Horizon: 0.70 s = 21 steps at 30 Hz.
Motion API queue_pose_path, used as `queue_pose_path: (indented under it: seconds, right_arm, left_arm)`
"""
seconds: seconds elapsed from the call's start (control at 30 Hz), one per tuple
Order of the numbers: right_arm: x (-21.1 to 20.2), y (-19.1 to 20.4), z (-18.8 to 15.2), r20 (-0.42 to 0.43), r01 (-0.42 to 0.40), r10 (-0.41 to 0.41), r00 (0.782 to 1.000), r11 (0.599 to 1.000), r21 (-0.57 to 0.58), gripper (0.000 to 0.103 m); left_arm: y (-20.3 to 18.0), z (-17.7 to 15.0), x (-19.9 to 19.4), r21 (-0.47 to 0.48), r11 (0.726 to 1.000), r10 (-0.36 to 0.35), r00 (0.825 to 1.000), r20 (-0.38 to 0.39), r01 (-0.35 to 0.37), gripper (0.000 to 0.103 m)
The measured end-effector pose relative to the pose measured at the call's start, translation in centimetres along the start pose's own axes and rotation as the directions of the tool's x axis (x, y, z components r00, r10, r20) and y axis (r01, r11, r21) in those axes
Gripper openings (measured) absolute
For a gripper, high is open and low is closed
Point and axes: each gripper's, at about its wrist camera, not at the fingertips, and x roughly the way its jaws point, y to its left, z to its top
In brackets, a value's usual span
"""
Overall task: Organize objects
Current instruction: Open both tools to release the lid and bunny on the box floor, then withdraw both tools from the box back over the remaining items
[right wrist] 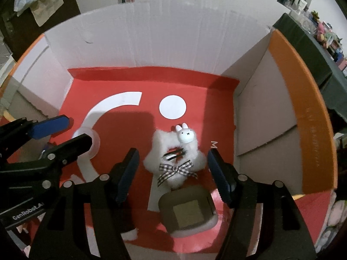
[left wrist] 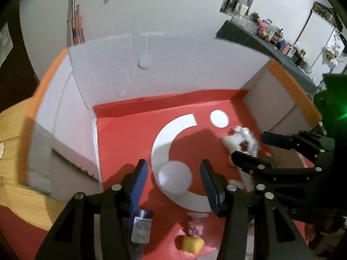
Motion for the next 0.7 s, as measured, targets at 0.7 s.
queue_pose_path:
  seconds: [0.7]
  right_arm:
    - [-10.8,-1.5,-6.7,0.296,-0.078,0.088,0.951,0.996,-0.046,0.079]
  left_arm:
    - [-1.2,-7.2,-12.1,0.042,0.999,0.011,0.957,0.291,-0.024,0.081]
